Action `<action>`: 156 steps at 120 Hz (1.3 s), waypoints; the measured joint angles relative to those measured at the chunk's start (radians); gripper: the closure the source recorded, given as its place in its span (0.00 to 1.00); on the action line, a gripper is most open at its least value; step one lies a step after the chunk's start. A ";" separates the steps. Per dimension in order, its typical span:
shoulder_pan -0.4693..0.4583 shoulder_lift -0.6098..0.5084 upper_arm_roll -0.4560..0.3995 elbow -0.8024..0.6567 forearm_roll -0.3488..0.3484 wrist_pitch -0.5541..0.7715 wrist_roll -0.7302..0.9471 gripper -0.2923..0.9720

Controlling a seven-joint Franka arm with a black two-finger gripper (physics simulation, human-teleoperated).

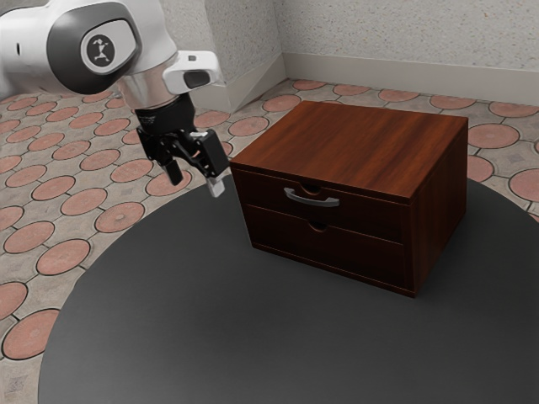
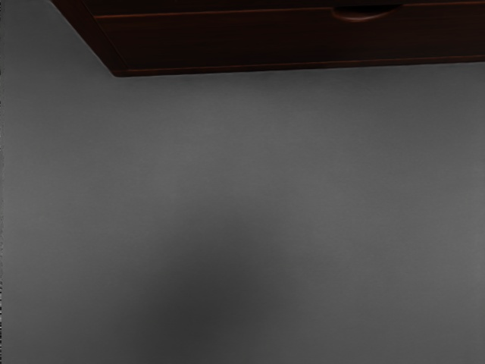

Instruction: Pull the drawer handle with one arm to open the drawer

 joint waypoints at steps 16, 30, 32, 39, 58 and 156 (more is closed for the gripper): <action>0.002 0.000 0.000 0.000 0.000 0.000 0.001 0.23; 0.003 -0.033 -0.002 0.117 0.008 -0.002 0.017 0.23; 0.003 -0.039 -0.002 0.145 0.009 -0.002 0.023 0.23; 0.009 -0.050 -0.009 0.197 0.012 -0.002 0.072 0.23; 0.001 -0.045 -0.012 0.203 0.022 -0.003 0.337 0.23; -0.107 -0.140 0.003 -0.326 0.248 0.386 1.111 0.23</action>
